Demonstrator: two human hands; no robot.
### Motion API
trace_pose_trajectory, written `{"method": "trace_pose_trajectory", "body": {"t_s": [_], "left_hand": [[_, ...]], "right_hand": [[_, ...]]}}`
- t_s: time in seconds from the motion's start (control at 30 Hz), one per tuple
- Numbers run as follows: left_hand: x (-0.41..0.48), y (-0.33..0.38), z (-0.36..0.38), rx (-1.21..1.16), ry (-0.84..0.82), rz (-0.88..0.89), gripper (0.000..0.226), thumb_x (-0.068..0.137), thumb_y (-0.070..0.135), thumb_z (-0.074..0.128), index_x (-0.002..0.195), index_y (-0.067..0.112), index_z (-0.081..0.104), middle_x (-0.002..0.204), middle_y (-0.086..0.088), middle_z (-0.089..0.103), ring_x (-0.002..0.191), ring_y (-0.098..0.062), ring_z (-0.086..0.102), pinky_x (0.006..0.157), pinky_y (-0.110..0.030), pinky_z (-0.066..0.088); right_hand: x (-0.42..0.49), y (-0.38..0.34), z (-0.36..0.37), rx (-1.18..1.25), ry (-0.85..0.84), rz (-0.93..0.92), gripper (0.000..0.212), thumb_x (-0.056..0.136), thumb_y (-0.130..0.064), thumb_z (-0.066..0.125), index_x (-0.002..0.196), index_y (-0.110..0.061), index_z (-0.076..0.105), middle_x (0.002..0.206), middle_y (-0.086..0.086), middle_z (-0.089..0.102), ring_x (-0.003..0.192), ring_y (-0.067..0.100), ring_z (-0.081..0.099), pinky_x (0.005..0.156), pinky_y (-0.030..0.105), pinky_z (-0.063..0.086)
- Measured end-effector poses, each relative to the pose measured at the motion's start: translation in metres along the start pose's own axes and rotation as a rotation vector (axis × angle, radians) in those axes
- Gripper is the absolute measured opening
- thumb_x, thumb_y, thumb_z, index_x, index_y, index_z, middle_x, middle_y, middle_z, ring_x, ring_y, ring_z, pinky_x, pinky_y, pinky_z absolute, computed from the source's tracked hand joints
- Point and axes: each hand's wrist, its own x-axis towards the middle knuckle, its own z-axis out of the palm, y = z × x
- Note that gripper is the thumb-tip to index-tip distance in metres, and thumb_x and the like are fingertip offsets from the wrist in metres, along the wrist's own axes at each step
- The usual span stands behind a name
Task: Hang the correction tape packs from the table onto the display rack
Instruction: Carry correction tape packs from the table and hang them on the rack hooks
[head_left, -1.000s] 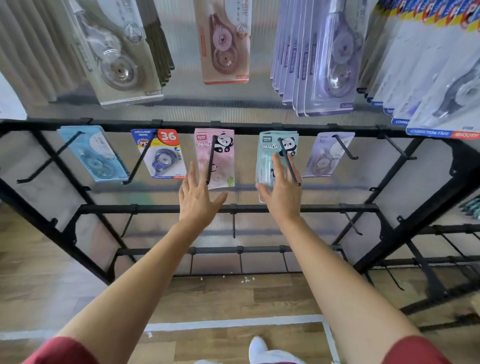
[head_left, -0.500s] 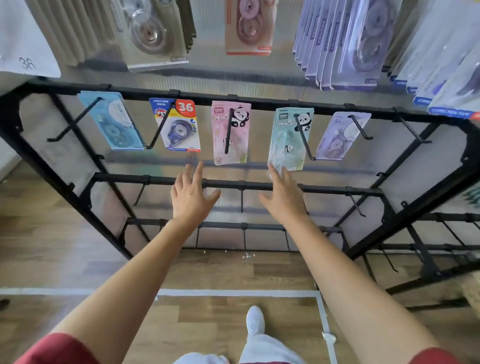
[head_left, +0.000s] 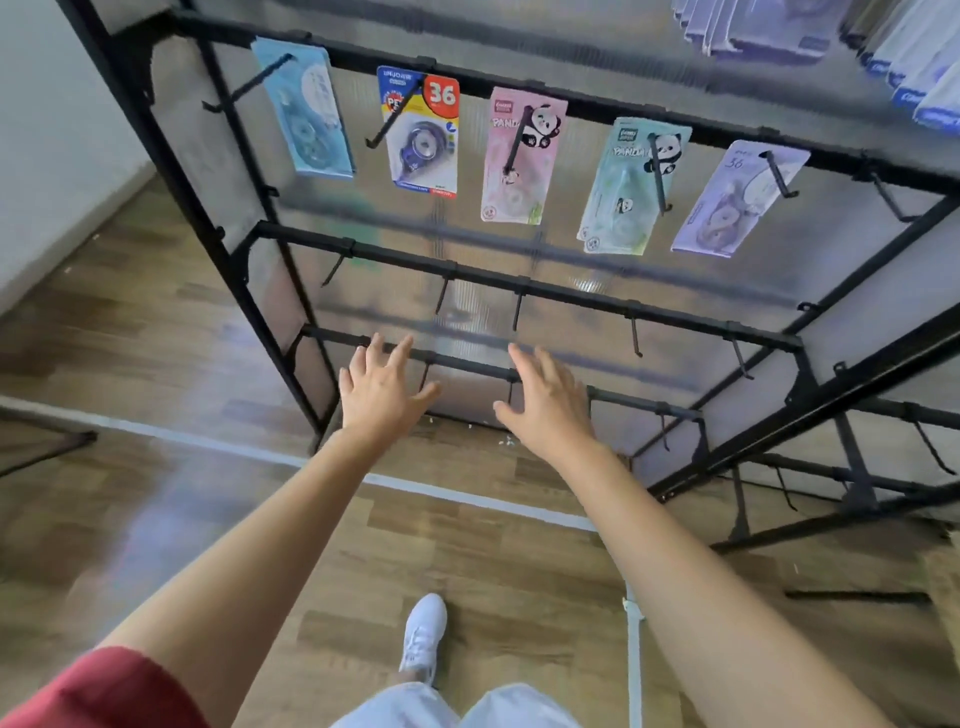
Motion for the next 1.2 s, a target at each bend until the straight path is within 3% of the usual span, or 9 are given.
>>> {"method": "trace_pose_trajectory", "body": {"t_s": [0.27, 0.53, 0.87, 1.2], "left_hand": [[-0.138, -0.039, 0.028, -0.004, -0.015, -0.242, 0.073, 0.09, 0.056, 0.05, 0.151, 0.031, 0.019, 0.16, -0.007, 0.008, 0.146, -0.027, 0.006, 0.117, -0.043, 0.007], [-0.279, -0.101, 0.035, 0.066, -0.009, -0.46, 0.076, 0.089, 0.058, 0.049, 0.151, 0.032, 0.014, 0.16, -0.007, 0.004, 0.146, -0.027, 0.006, 0.117, -0.045, 0.005], [-0.458, -0.233, -0.015, -0.051, 0.177, -0.909, 0.074, 0.09, 0.056, 0.049, 0.151, 0.031, 0.017, 0.161, -0.005, 0.005, 0.146, -0.026, 0.007, 0.117, -0.043, 0.006], [-0.67, -0.391, -0.086, -0.075, 0.326, -1.193, 0.072, 0.092, 0.056, 0.046, 0.152, 0.032, 0.014, 0.161, -0.005, 0.002, 0.147, -0.026, 0.004, 0.118, -0.046, 0.004]], "right_hand": [[-0.091, -0.017, 0.044, 0.073, -0.179, -0.135, 0.074, 0.091, -0.042, 0.054, 0.151, -0.027, 0.014, 0.157, 0.009, 0.015, 0.141, 0.029, 0.018, 0.109, 0.047, 0.02], [-0.162, -0.093, 0.09, -0.043, -0.382, -0.408, 0.069, 0.091, -0.044, 0.052, 0.149, -0.034, 0.017, 0.157, 0.008, 0.014, 0.142, 0.028, 0.015, 0.112, 0.05, 0.01], [-0.272, -0.258, 0.153, -0.235, -0.508, -0.802, 0.072, 0.092, -0.047, 0.051, 0.151, -0.034, 0.011, 0.159, 0.006, 0.01, 0.144, 0.029, 0.011, 0.115, 0.05, 0.007], [-0.434, -0.451, 0.215, -0.25, -0.492, -1.097, 0.068, 0.094, -0.045, 0.047, 0.151, -0.032, 0.011, 0.158, 0.008, 0.012, 0.144, 0.028, 0.012, 0.115, 0.05, 0.009]]}}
